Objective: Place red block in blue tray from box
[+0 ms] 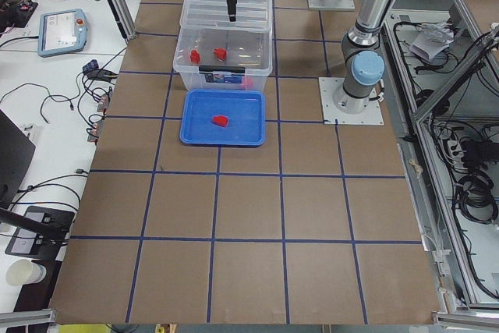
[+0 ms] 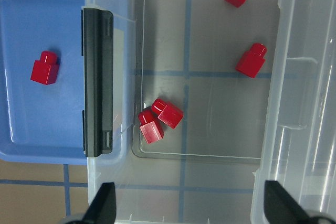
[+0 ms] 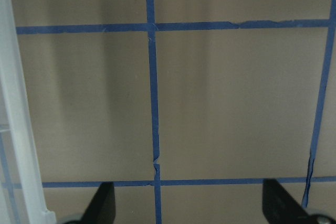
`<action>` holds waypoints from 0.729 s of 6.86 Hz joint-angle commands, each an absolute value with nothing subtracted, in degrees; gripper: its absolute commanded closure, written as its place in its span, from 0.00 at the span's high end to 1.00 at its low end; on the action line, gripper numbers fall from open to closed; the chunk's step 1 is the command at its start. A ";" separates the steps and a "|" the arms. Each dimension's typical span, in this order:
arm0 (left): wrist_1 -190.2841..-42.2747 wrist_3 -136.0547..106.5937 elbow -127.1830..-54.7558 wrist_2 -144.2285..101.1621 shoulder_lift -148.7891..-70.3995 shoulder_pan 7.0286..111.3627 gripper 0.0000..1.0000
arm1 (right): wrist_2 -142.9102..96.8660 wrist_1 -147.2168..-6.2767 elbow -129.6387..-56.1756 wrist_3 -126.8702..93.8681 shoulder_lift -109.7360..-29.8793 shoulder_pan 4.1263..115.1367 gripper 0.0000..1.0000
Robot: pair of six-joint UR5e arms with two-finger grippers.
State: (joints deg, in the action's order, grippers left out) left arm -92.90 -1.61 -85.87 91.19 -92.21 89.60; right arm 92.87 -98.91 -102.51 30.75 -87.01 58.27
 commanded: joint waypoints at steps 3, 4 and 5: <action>-93.08 -1.23 -86.84 91.14 -91.58 88.86 1.00 | 92.55 -102.38 -104.14 25.23 -85.26 61.69 1.00; -93.34 -1.40 -85.97 91.49 -91.76 88.86 1.00 | 92.72 -103.78 -105.37 25.05 -85.08 62.48 1.00; -92.90 -1.75 -85.87 91.23 -92.02 88.94 1.00 | 93.07 -105.45 -105.99 24.96 -85.08 63.45 1.00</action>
State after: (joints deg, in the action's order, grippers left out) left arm -93.15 -1.44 -86.20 91.31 -91.80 88.90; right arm 92.72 -103.57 -105.06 25.30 -85.24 62.32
